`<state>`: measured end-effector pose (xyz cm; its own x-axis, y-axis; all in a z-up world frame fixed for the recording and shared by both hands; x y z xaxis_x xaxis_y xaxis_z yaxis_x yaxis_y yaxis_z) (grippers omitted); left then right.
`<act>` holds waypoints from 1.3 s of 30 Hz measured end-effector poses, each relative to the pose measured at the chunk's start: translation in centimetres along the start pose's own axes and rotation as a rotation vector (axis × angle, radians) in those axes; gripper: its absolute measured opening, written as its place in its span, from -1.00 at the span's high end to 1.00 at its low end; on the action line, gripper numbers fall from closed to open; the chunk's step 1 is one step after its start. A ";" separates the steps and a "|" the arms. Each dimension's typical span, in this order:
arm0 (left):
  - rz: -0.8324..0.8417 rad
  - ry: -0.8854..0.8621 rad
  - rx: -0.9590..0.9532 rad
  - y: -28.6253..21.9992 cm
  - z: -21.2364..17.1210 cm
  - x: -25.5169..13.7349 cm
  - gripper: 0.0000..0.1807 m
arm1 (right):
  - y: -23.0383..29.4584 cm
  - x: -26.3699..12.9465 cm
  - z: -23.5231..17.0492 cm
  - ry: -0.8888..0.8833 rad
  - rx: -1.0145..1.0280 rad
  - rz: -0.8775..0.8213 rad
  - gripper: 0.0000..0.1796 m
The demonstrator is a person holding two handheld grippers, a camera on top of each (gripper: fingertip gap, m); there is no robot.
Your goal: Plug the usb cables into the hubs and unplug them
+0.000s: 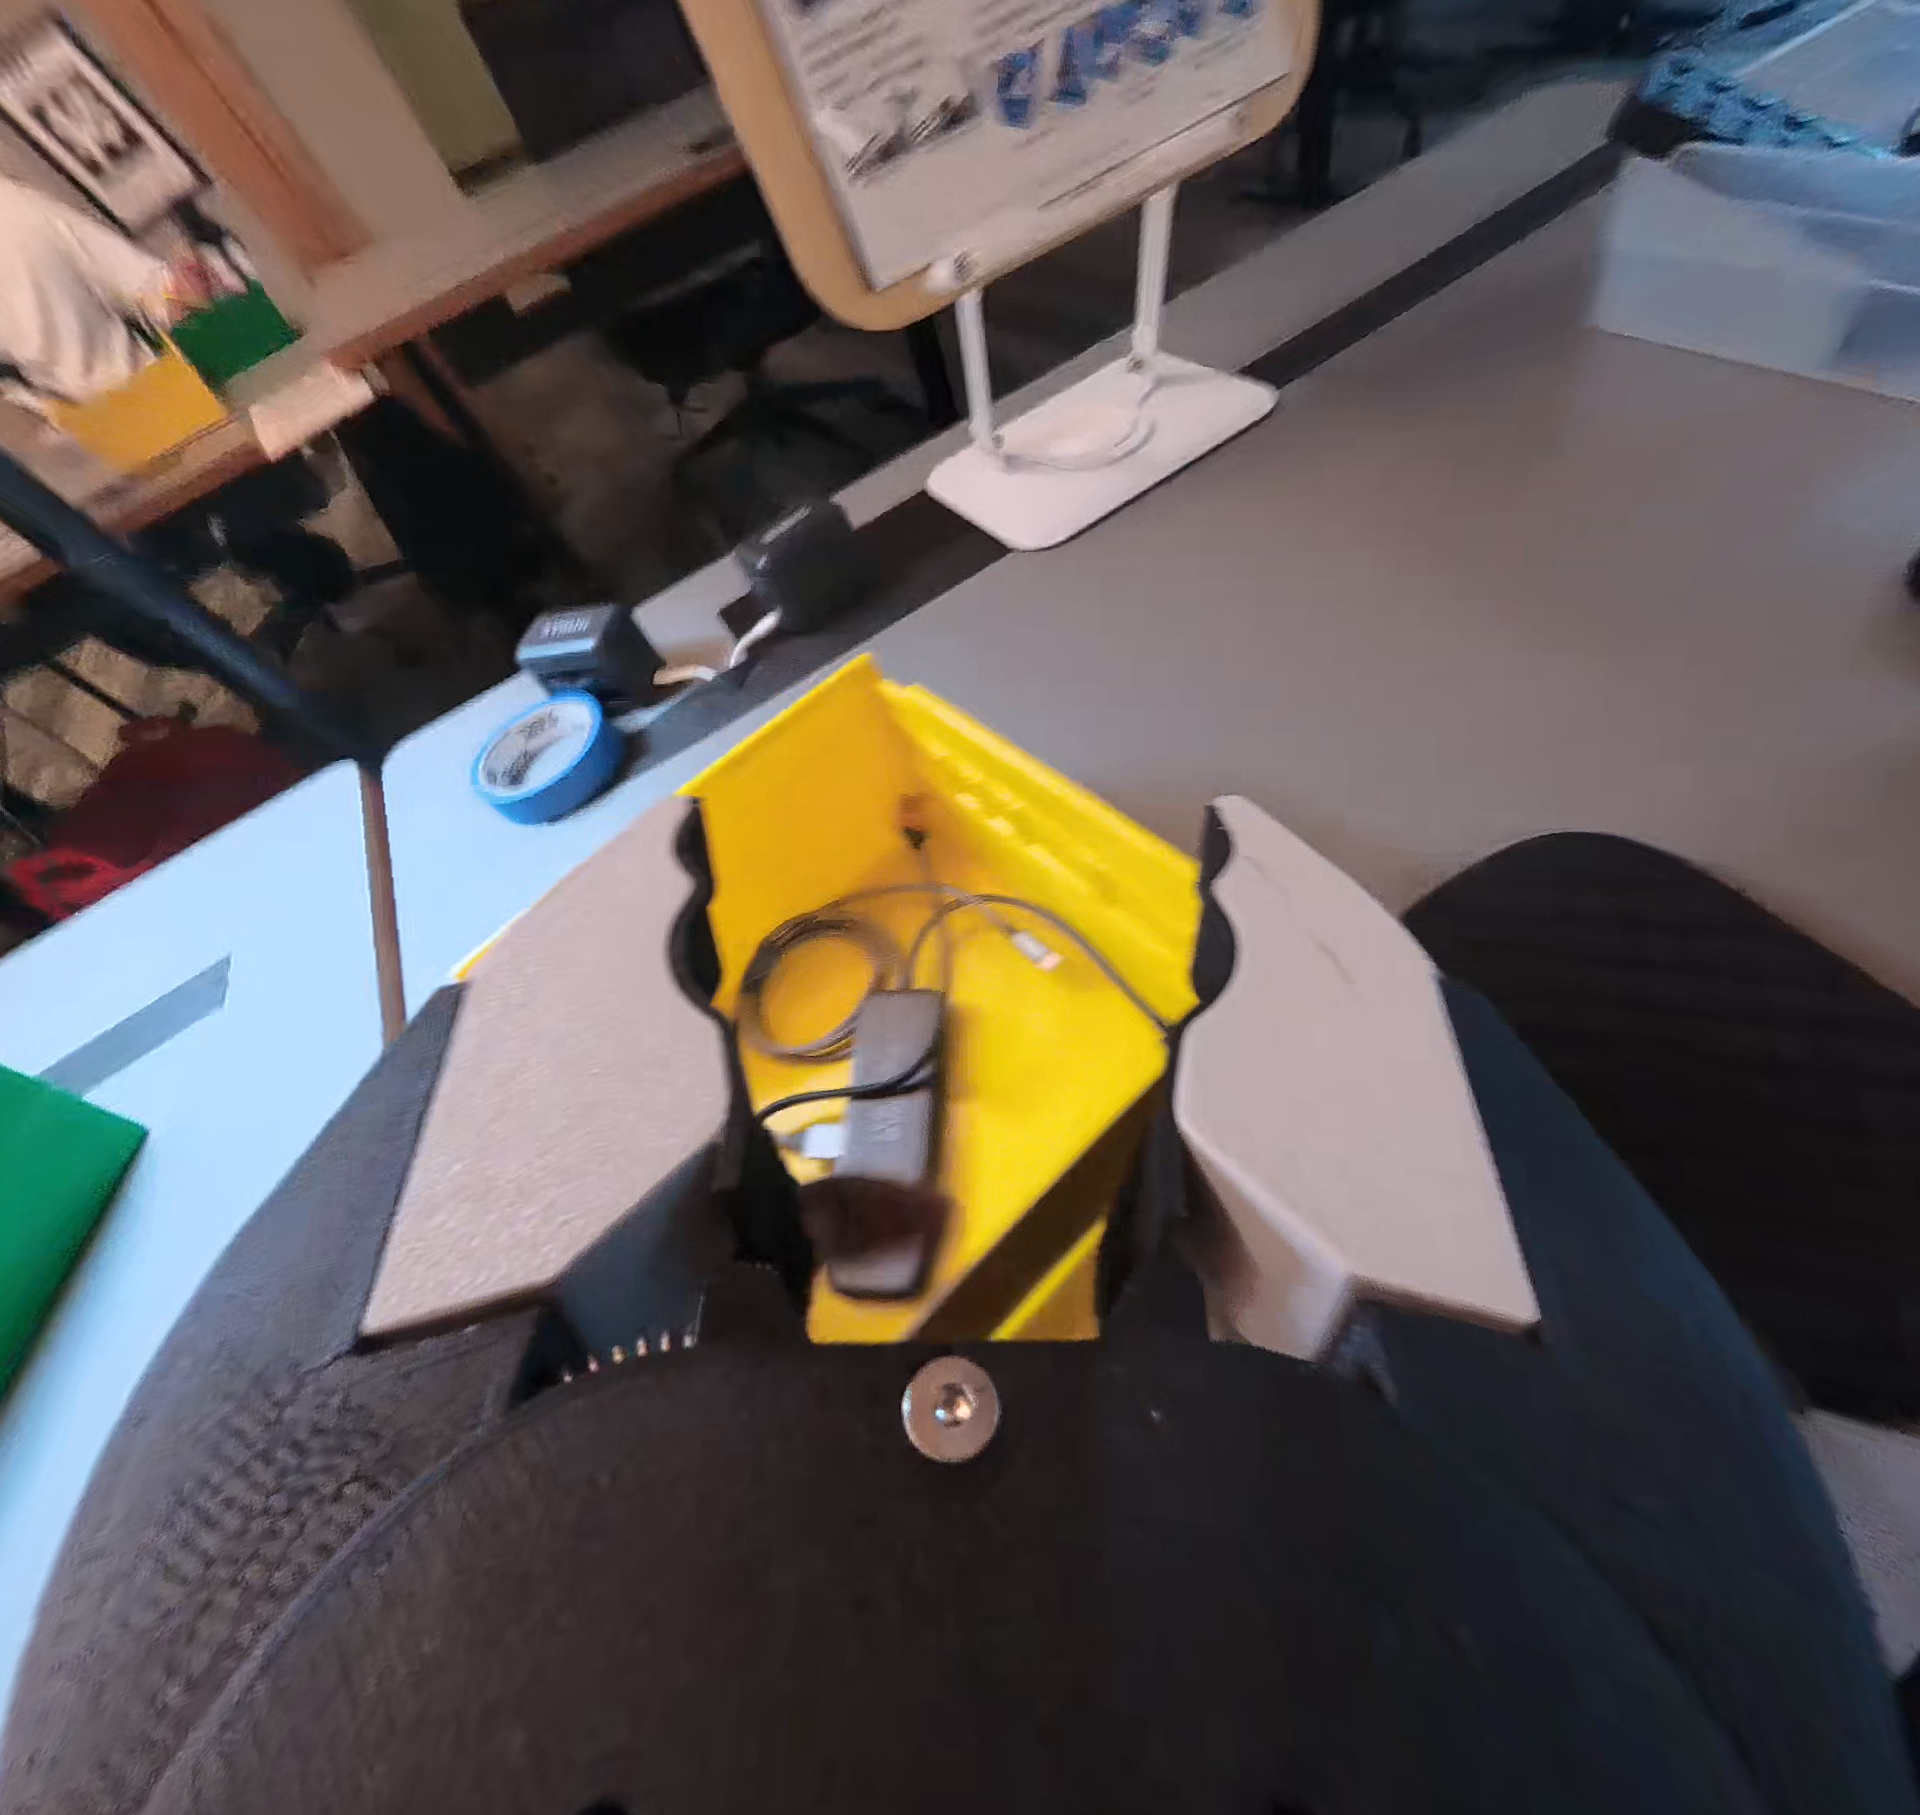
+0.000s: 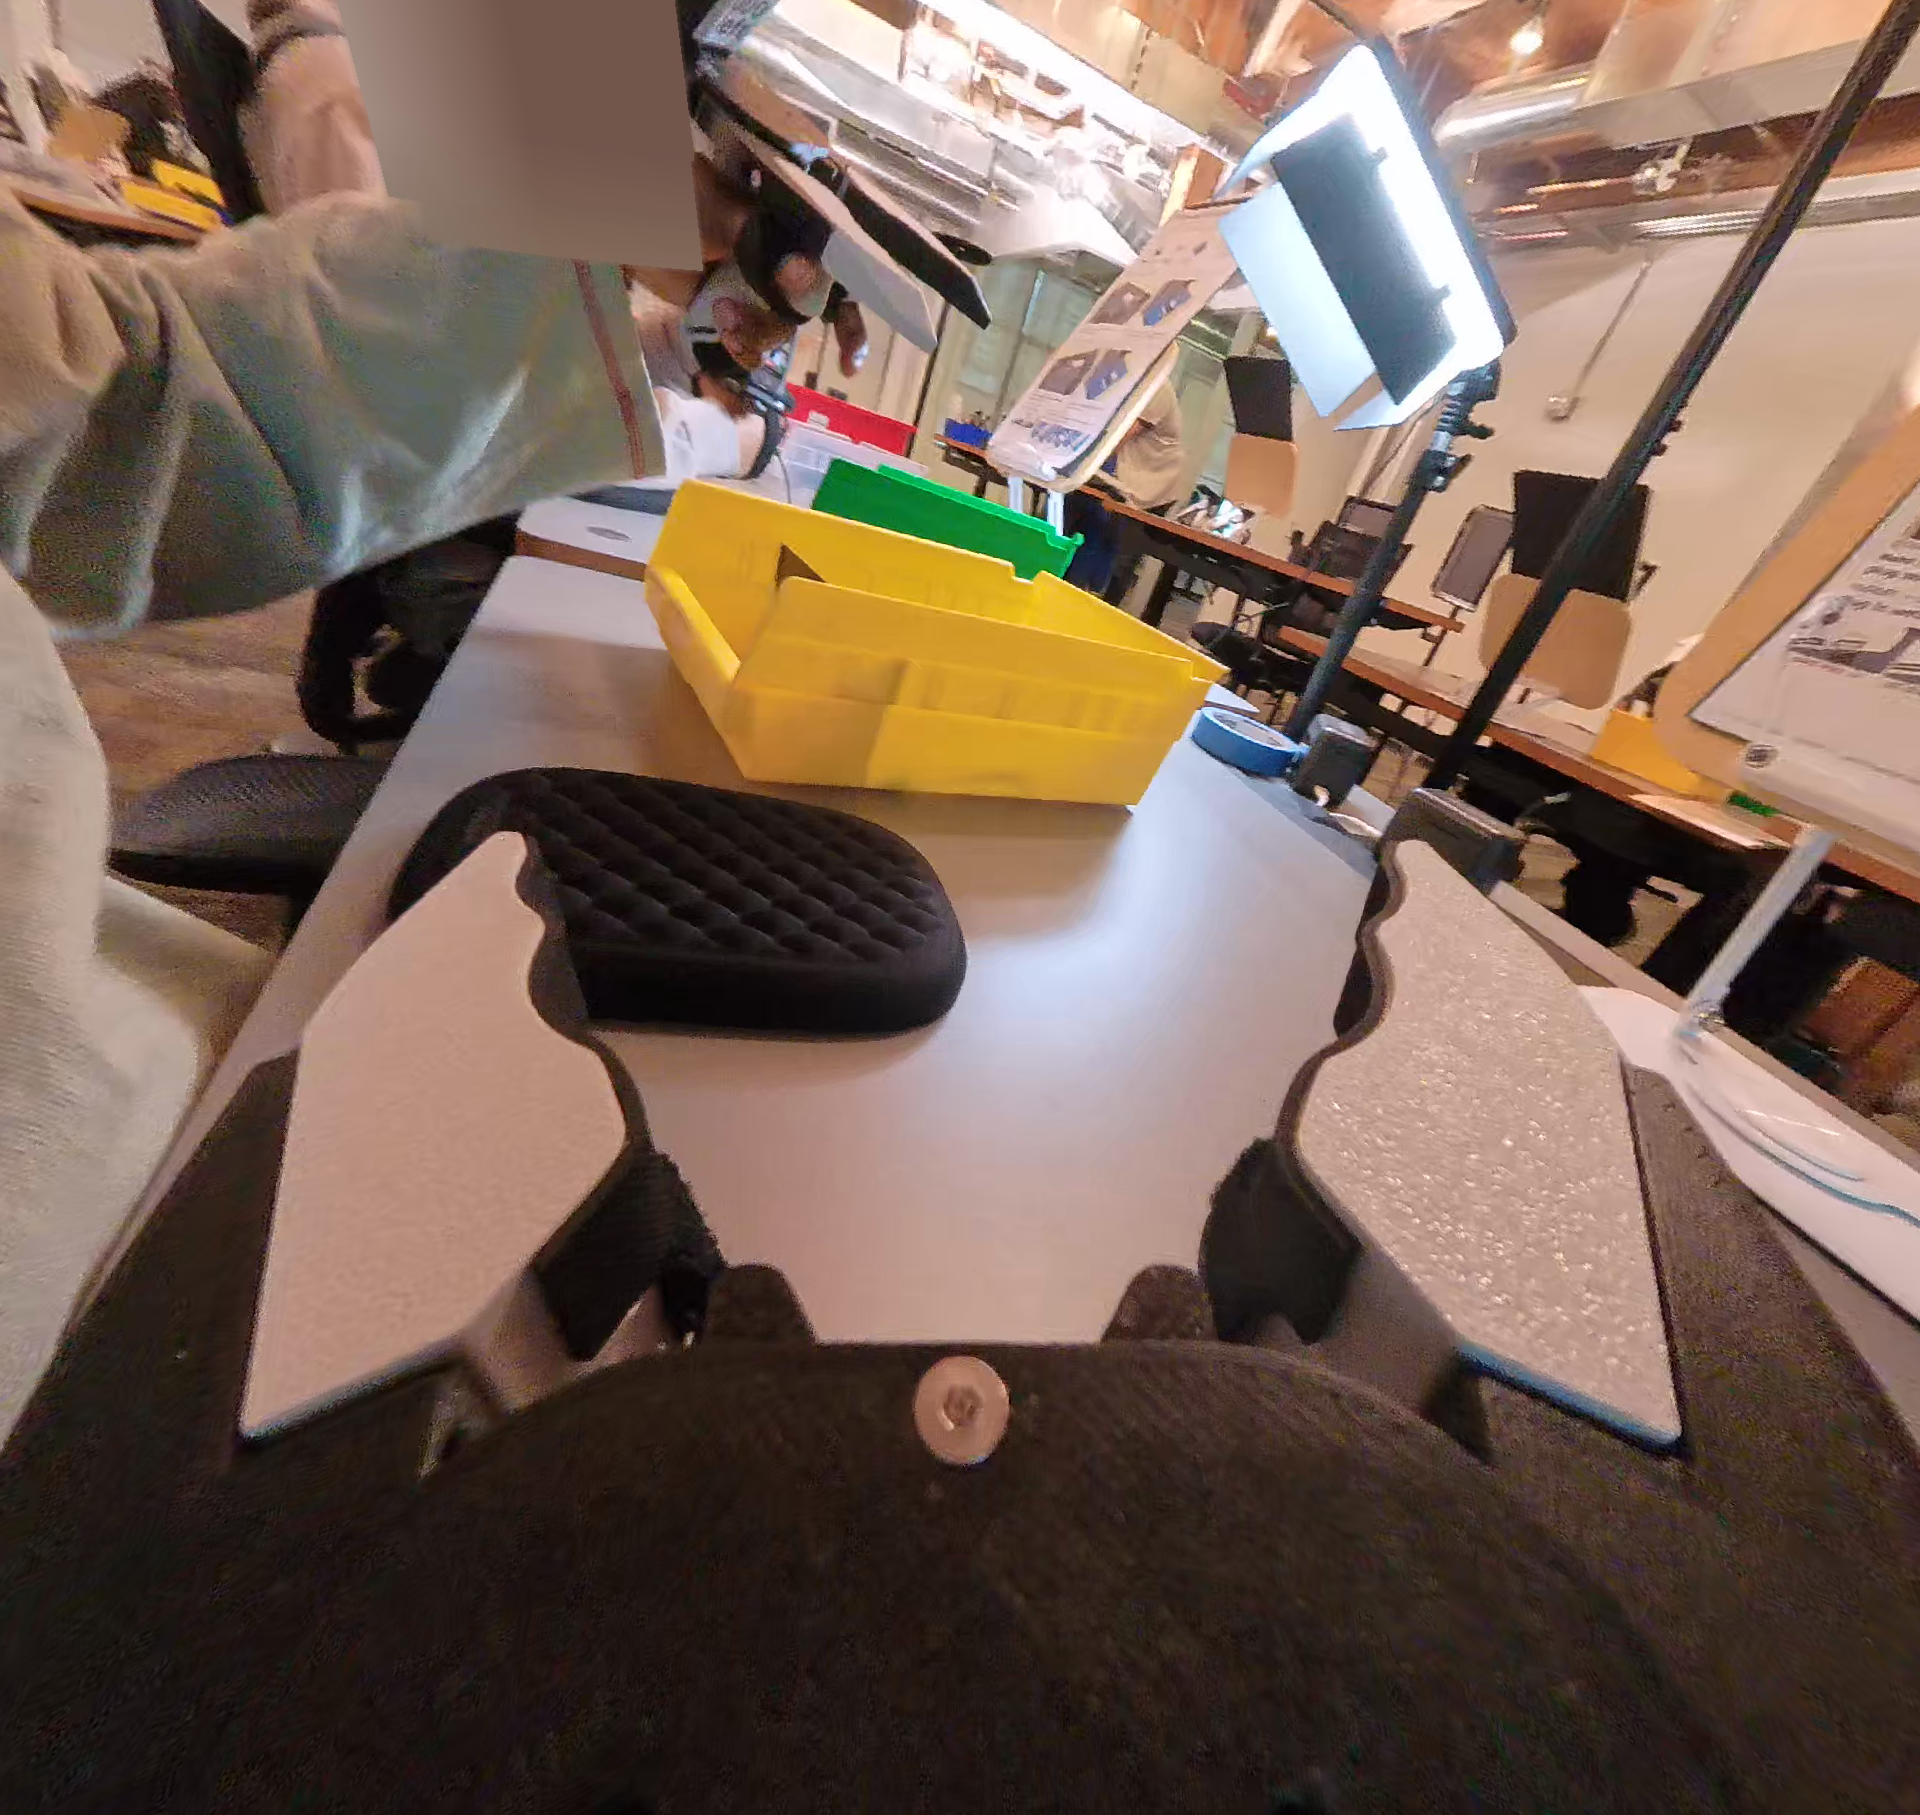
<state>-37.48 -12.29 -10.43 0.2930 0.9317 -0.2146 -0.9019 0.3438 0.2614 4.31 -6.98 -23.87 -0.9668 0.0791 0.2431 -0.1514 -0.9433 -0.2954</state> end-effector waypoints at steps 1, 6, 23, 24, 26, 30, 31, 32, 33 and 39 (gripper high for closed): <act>-0.005 0.043 -0.014 1.2 -0.1 0.3 -0.08 | 0.0 0.0 -0.1 -0.004 -0.002 -0.003 -0.58; -0.091 0.283 0.117 4.3 -2.0 3.0 -0.16 | -0.5 -0.4 0.2 -0.067 0.024 -0.056 -0.59; -0.303 1.278 -0.075 4.6 -12.2 11.6 0.25 | -1.0 -1.4 0.9 -0.149 0.010 -0.099 -0.48; -0.292 1.297 -0.084 4.6 -12.7 11.8 0.24 | -1.0 -1.4 0.9 -0.148 0.007 -0.098 -0.48; -0.275 1.347 -0.092 4.9 -13.6 12.0 0.20 | -1.0 -1.4 0.9 -0.146 0.006 -0.096 -0.47; -0.274 1.332 -0.089 5.2 -14.0 11.8 0.20 | -1.0 -1.4 0.9 -0.144 0.000 -0.098 -0.46; -0.275 1.310 -0.093 5.4 -13.8 11.7 0.38 | -1.0 -1.5 1.0 -0.142 -0.005 -0.100 -0.46; -0.268 1.276 -0.102 5.4 -13.7 11.6 0.52 | -1.0 -1.5 1.0 -0.139 -0.010 -0.102 -0.46; -0.262 1.266 -0.090 5.3 -13.7 11.4 0.52 | -0.9 -1.6 1.0 -0.136 -0.015 -0.103 -0.46; -0.109 1.090 0.070 5.5 -11.2 9.5 0.53 | -1.0 -1.6 1.0 -0.135 -0.013 -0.102 -0.45</act>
Point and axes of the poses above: each gripper's, where its closed fingertips meet, x out along the fingers, z out of its top, y = z × x across the jaws, the point moved 10 cm from there along -x, back along the fingers, and after that the axes turned 8 degrees about -y, right-handed, at the moved point
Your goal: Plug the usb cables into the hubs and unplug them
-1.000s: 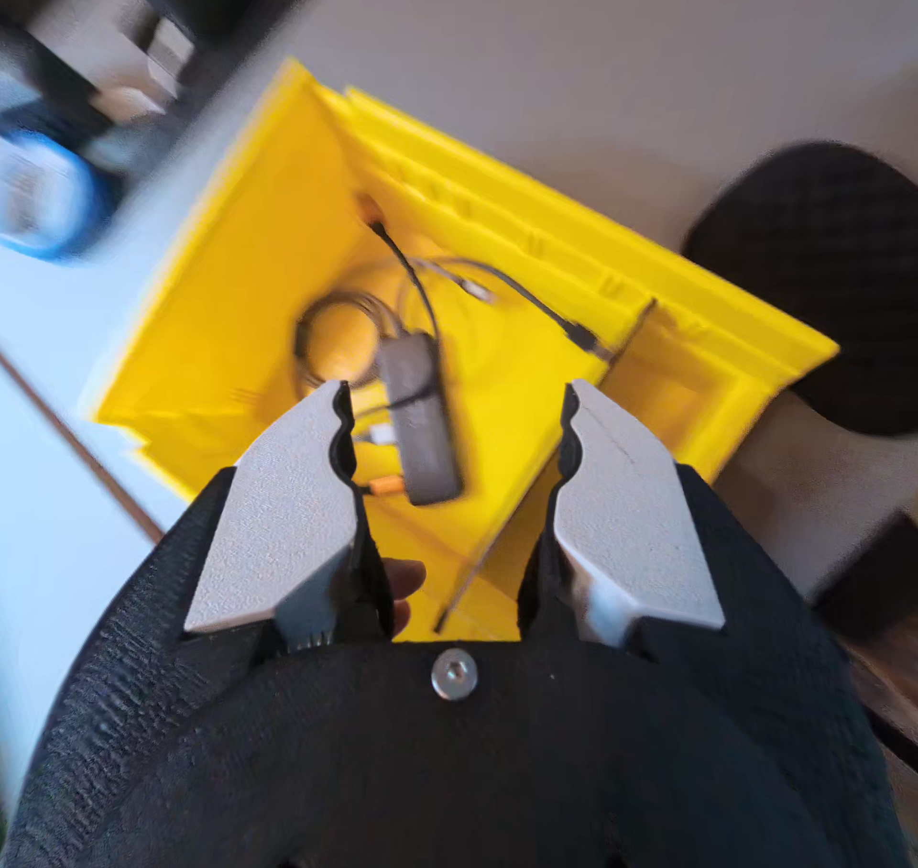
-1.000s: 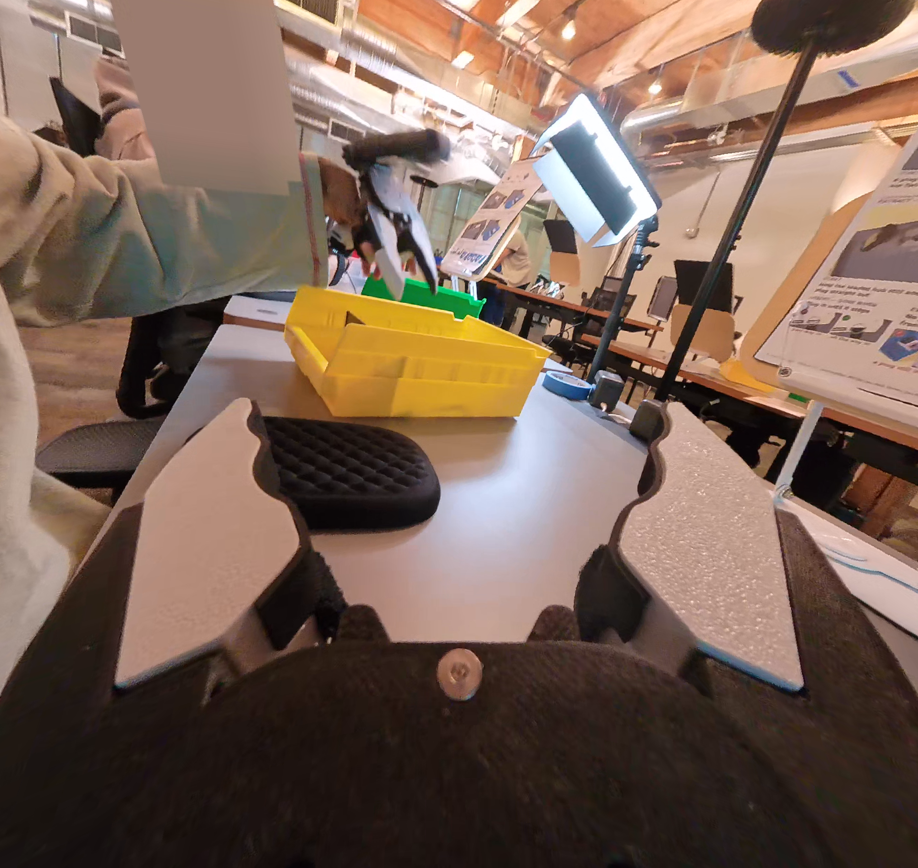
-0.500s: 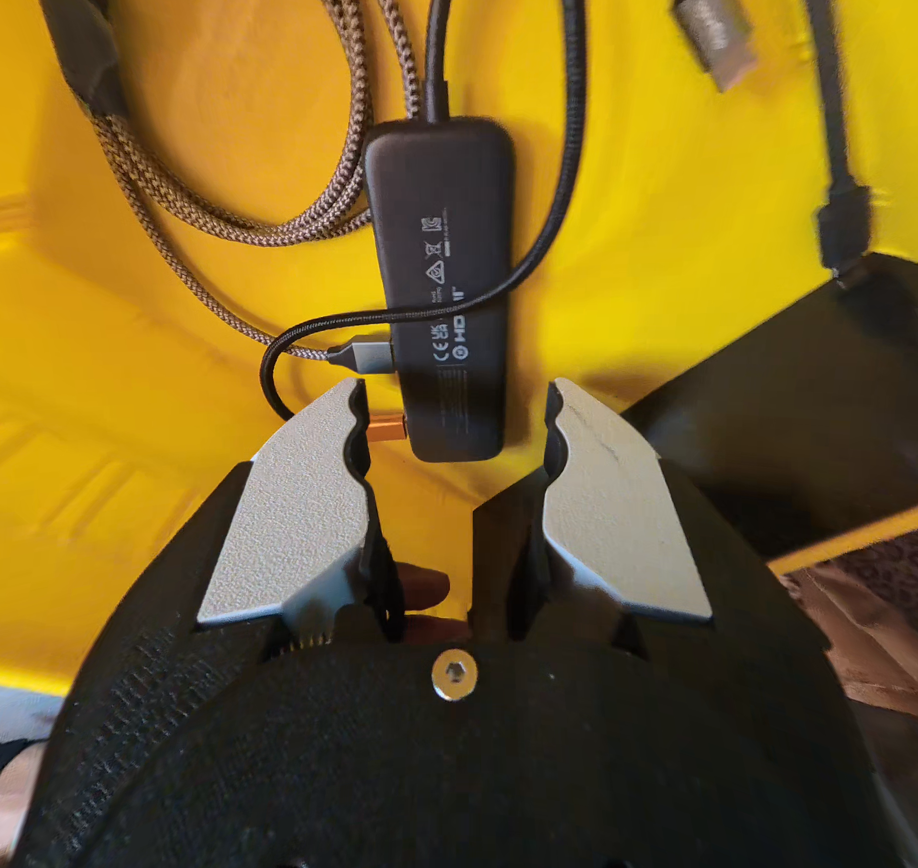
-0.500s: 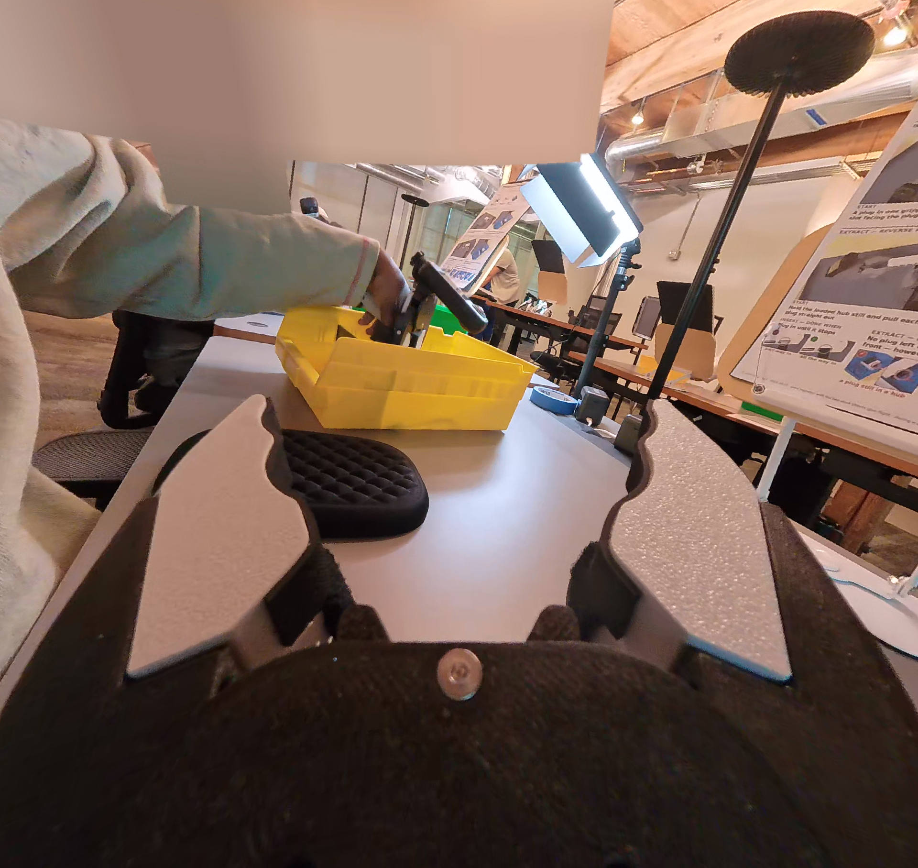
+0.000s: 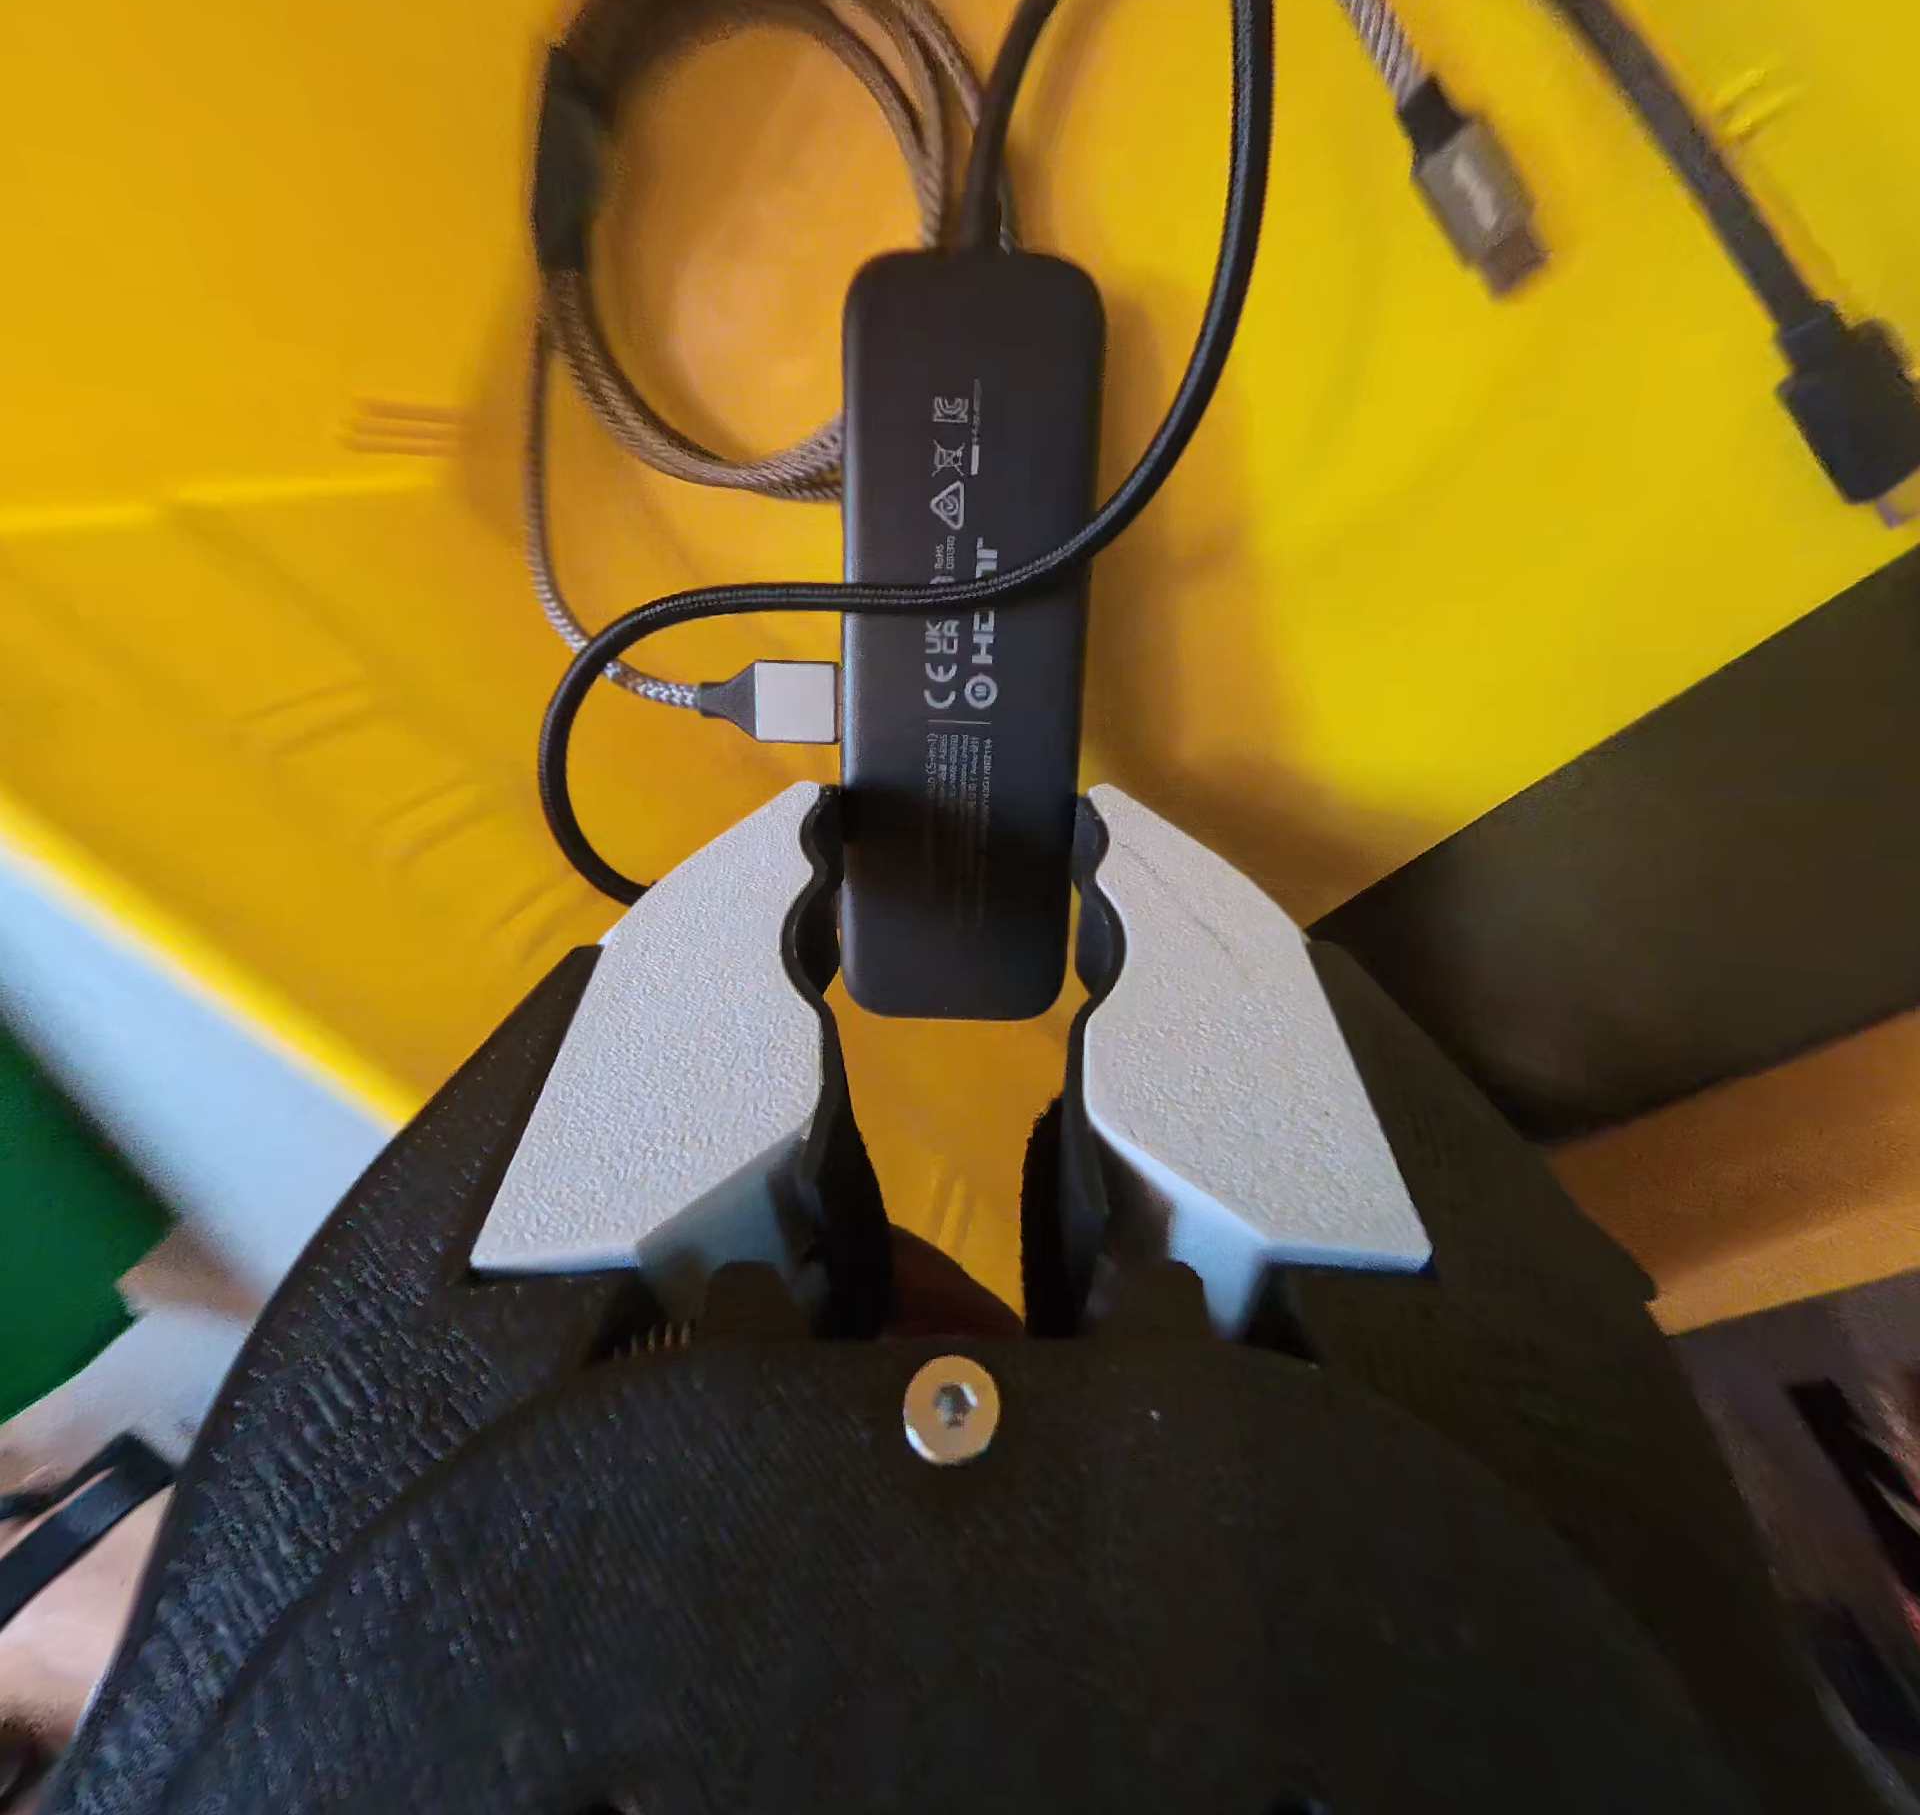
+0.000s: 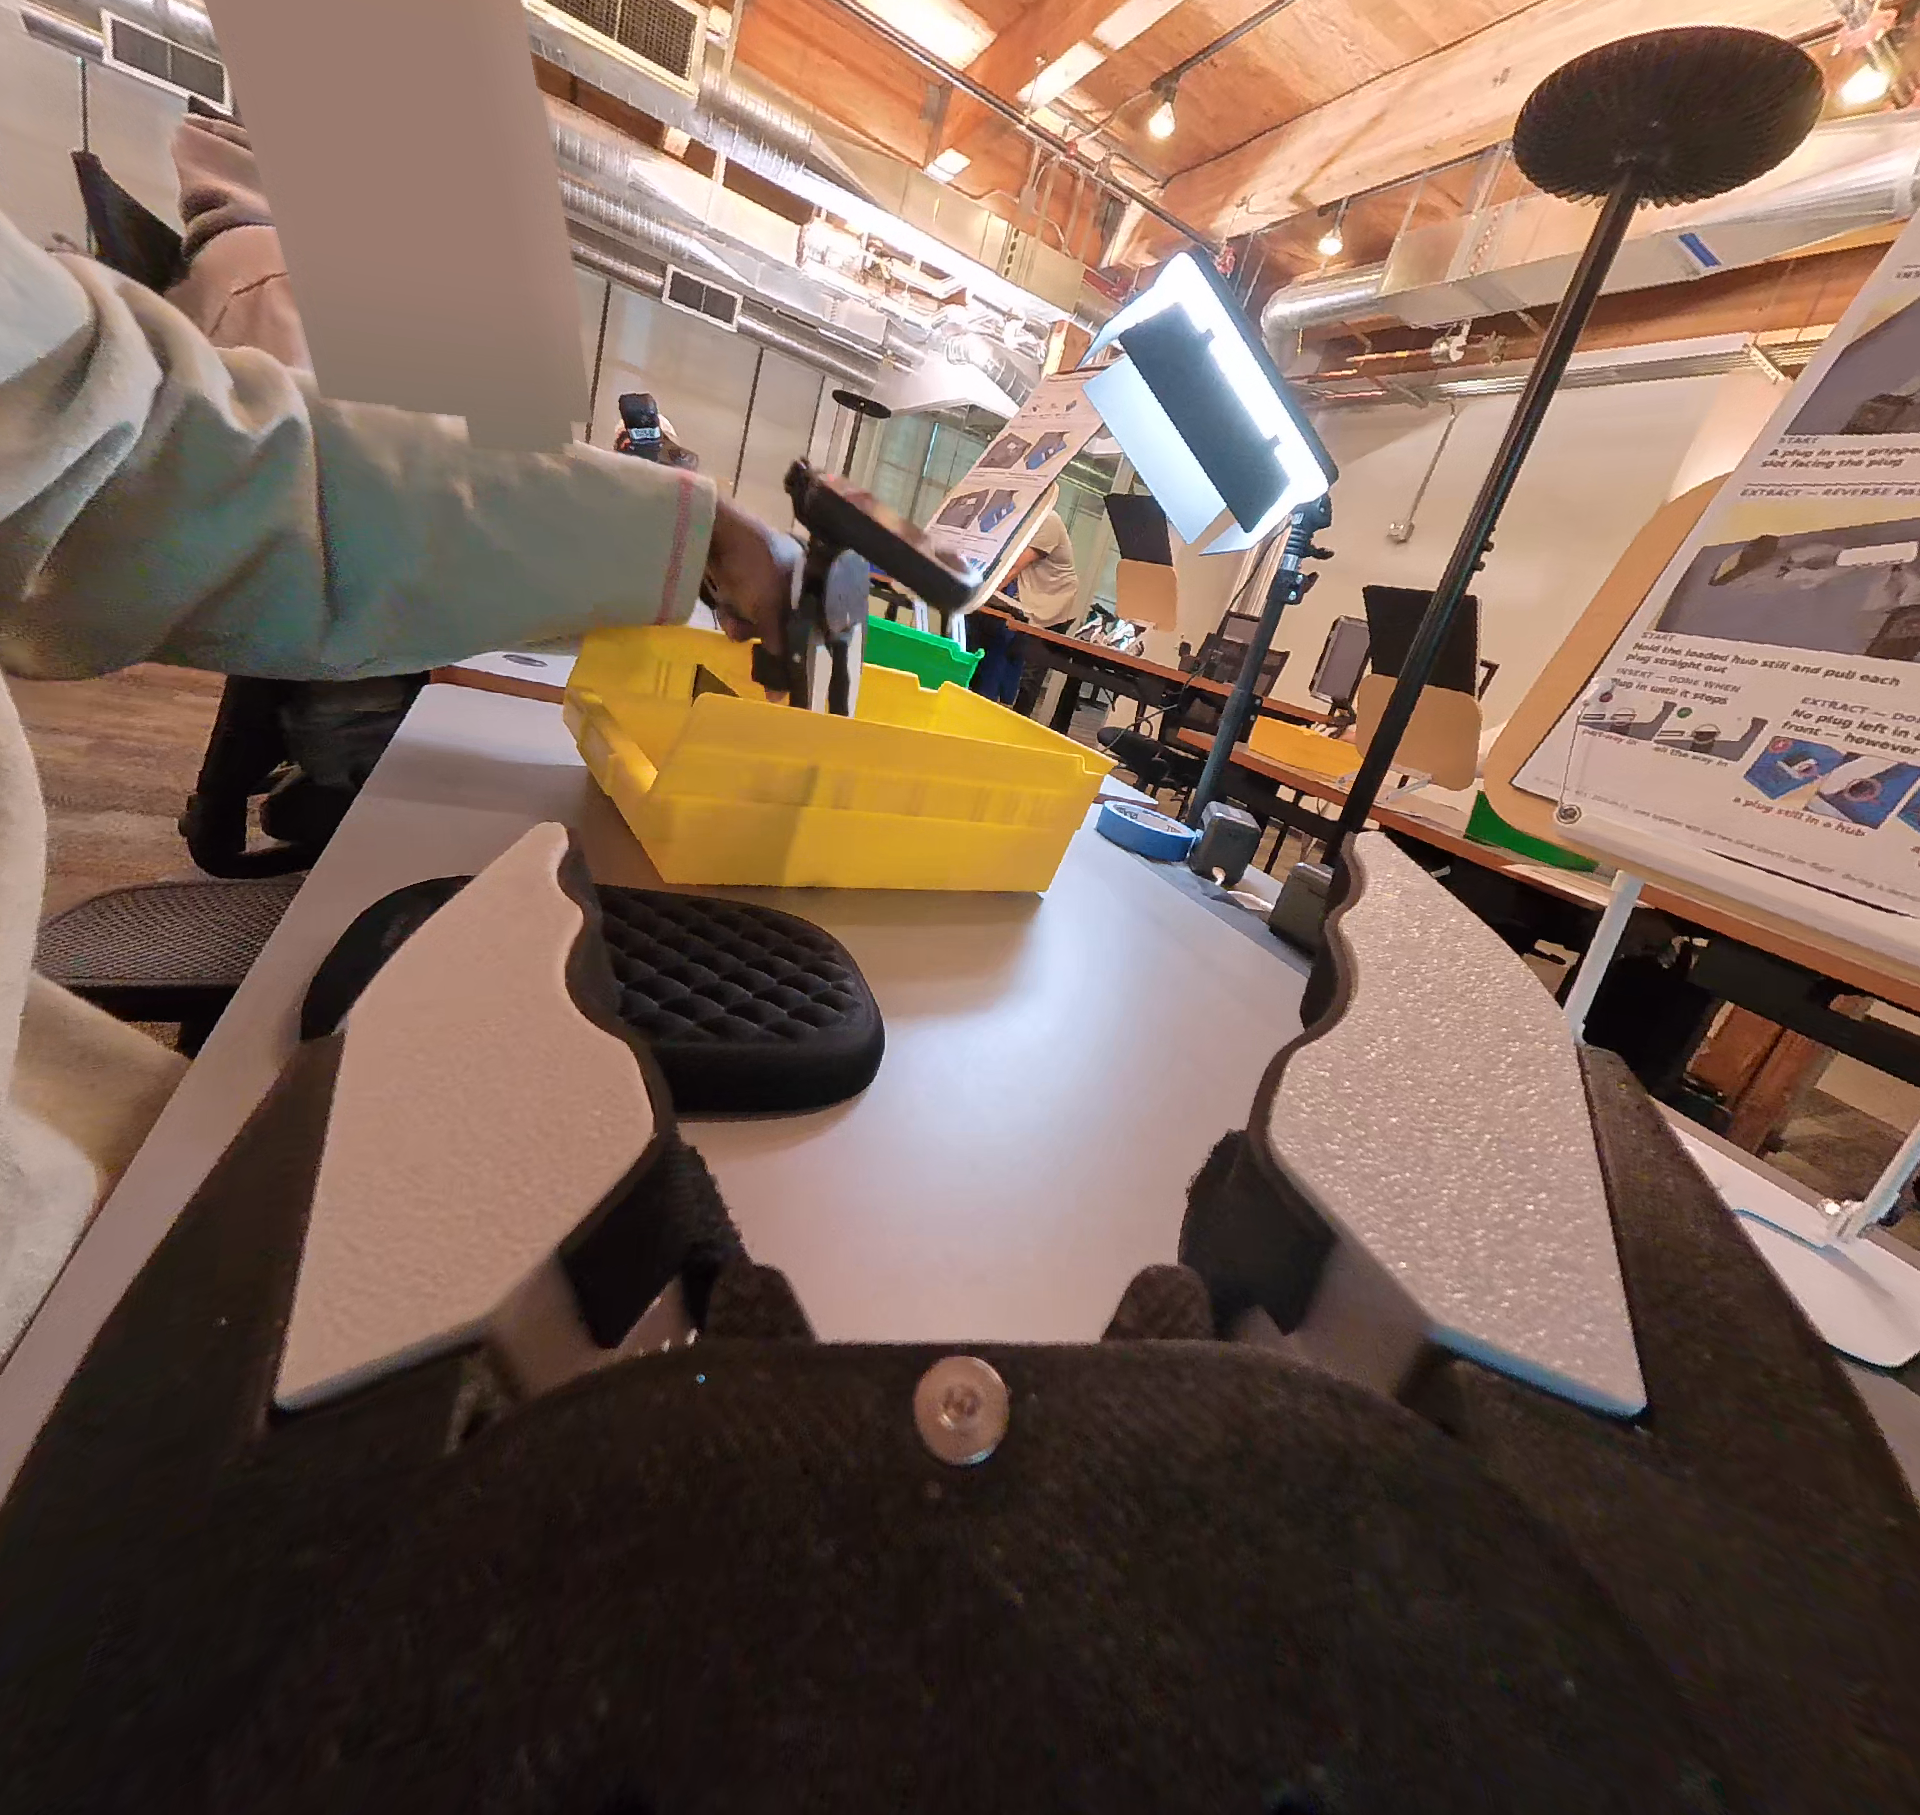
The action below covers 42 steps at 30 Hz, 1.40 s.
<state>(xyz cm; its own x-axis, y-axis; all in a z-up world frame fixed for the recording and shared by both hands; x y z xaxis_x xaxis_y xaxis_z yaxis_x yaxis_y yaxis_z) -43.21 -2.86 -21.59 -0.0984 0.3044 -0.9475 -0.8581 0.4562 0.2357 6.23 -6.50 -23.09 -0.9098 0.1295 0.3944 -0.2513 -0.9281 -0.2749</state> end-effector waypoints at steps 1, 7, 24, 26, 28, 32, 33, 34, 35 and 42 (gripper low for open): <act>0.056 -0.045 0.019 -0.1 -0.1 -1.0 0.52 | 0.0 0.0 0.0 0.002 -0.001 -0.001 -0.44; 0.498 -0.266 0.265 -2.8 -0.2 -6.2 0.53 | 0.0 0.1 -0.1 0.011 -0.009 0.005 -0.42; 1.477 -0.435 0.780 -10.9 -0.7 -13.0 0.53 | 0.3 0.4 -0.4 0.055 -0.049 0.014 -0.39; 1.469 -0.550 0.739 -12.3 -0.3 -14.1 0.54 | 0.4 0.5 -0.4 0.063 -0.058 0.016 -0.38; 1.449 -0.646 0.710 -13.8 0.2 -15.0 0.54 | 0.5 0.6 -0.4 0.073 -0.076 0.018 -0.35; 1.463 -0.790 0.739 -16.8 1.7 -16.0 0.54 | 0.5 0.7 -0.1 0.078 -0.122 0.011 -0.26; 1.467 -0.827 0.757 -17.5 2.0 -16.1 0.53 | 0.5 0.7 0.1 0.071 -0.129 0.002 -0.21; 1.468 -0.868 0.782 -18.3 2.4 -16.2 0.54 | 0.5 0.6 0.4 0.055 -0.132 -0.009 -0.18; 1.465 -0.909 0.804 -19.1 2.7 -16.3 0.53 | 0.4 0.6 0.7 0.030 -0.127 -0.020 -0.13; 1.356 -1.056 0.992 -24.8 5.0 -14.2 0.54 | -0.7 -0.8 4.9 -0.153 -0.102 -0.112 0.41</act>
Point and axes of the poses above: each gripper's, where its closed fingertips meet, x out along the fingers, z out of its top, y = z × x across the jaws, the point moved 10 cm from there along -x, back along the fingers, and after that the axes turned 8 degrees about -y, right-handed, at the moved point
